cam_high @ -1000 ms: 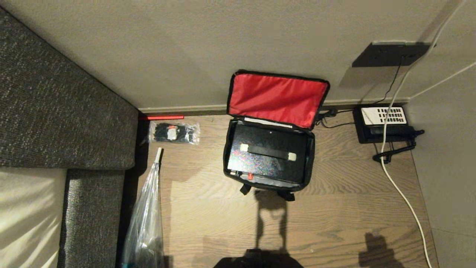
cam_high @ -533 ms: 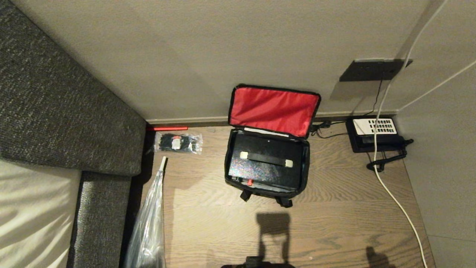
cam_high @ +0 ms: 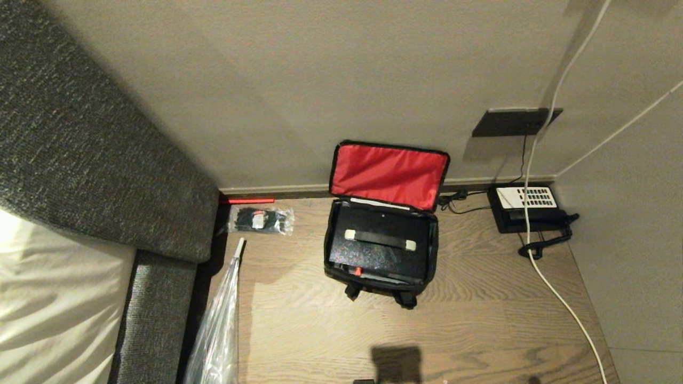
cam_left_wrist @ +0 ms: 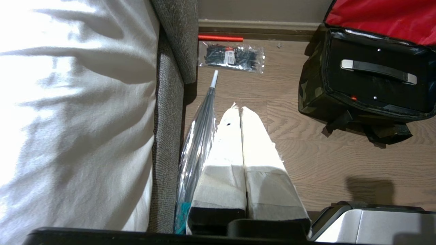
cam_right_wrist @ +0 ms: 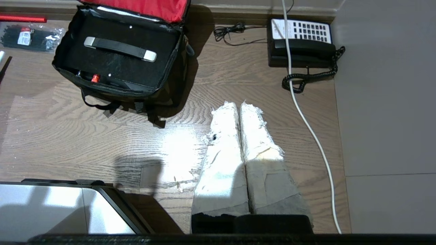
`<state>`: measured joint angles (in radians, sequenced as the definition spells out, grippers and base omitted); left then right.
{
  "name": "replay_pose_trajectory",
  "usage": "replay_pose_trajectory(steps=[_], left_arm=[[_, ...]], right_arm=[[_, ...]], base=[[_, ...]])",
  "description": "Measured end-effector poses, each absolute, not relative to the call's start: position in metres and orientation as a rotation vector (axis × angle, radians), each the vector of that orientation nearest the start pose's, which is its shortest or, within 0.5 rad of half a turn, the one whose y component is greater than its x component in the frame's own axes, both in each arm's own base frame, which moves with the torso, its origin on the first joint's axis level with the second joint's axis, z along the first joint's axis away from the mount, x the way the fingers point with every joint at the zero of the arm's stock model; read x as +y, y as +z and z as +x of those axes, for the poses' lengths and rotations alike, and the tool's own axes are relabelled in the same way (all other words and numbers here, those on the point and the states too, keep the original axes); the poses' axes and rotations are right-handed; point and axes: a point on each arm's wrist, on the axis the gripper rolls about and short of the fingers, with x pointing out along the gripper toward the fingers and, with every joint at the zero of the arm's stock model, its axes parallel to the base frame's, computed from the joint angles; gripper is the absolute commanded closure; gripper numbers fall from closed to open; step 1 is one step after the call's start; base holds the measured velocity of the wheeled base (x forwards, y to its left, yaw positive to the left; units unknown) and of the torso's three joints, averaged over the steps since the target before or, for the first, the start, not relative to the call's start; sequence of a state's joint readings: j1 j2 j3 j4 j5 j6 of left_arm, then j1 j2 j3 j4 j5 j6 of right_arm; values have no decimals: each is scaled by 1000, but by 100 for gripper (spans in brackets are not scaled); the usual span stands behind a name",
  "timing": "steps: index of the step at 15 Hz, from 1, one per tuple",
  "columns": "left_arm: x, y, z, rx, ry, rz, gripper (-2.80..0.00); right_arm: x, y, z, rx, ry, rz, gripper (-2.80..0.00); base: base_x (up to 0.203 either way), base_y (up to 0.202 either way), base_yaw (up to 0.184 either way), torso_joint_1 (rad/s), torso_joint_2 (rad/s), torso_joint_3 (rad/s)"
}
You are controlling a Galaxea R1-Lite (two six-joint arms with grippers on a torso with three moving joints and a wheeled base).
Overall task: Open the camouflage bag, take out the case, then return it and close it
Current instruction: Grip the handle
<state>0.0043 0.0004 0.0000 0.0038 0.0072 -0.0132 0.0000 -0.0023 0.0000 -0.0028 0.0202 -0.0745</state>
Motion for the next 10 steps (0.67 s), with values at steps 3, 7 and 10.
replay_pose_trajectory(steps=[3,7,10], left_arm=[[0,75,-23,4,12,-12,0],[0,75,-23,4,12,-12,0],[0,75,-23,4,12,-12,0]], right_arm=[[0,76,-23,-6,21,-80,0],[0,76,-23,-6,21,-100,0],[0,93,-29,-48,14,-48,0]], base=[[0,0,0,1,1,12],[0,0,0,0,0,0],[0,0,0,0,0,0]])
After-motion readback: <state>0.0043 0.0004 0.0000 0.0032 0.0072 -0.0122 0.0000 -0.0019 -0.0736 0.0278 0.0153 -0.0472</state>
